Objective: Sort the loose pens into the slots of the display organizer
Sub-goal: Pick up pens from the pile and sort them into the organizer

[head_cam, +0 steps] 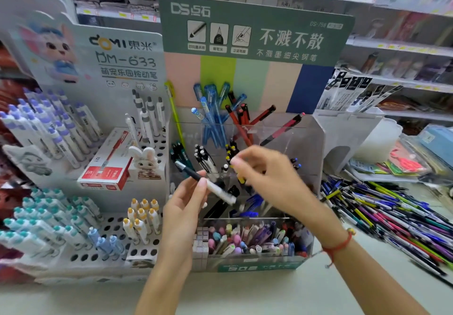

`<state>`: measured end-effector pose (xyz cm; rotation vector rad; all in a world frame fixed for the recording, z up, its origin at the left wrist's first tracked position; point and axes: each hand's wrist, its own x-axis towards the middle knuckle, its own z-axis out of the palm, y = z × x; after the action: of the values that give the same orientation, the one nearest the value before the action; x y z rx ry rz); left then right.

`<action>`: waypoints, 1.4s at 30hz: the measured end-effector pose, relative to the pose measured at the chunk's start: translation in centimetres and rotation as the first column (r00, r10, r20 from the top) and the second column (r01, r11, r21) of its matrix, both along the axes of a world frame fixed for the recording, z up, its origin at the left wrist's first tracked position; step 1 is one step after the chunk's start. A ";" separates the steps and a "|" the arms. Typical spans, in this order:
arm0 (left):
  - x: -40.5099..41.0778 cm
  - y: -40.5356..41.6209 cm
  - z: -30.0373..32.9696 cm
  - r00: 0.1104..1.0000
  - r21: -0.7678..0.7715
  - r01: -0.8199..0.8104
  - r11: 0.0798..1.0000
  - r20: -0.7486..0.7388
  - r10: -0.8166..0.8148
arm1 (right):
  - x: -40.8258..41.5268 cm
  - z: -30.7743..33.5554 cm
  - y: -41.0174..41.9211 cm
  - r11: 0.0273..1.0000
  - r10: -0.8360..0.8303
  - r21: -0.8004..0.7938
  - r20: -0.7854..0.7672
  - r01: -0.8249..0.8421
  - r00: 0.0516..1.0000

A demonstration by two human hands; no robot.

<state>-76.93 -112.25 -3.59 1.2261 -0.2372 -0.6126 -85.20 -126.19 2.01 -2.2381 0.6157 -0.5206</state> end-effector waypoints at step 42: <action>6.1 -4.4 -1.9 0.315 0.228 -0.541 0.809 0.947 -0.056 | 6.0 -4.4 -1.0 0.781 -0.131 -0.621 -0.255 -0.058 0.958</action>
<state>-70.83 -116.64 -5.51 2.0352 -0.8815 0.4874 -79.19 -127.14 -2.36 -2.9829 0.7059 -0.4675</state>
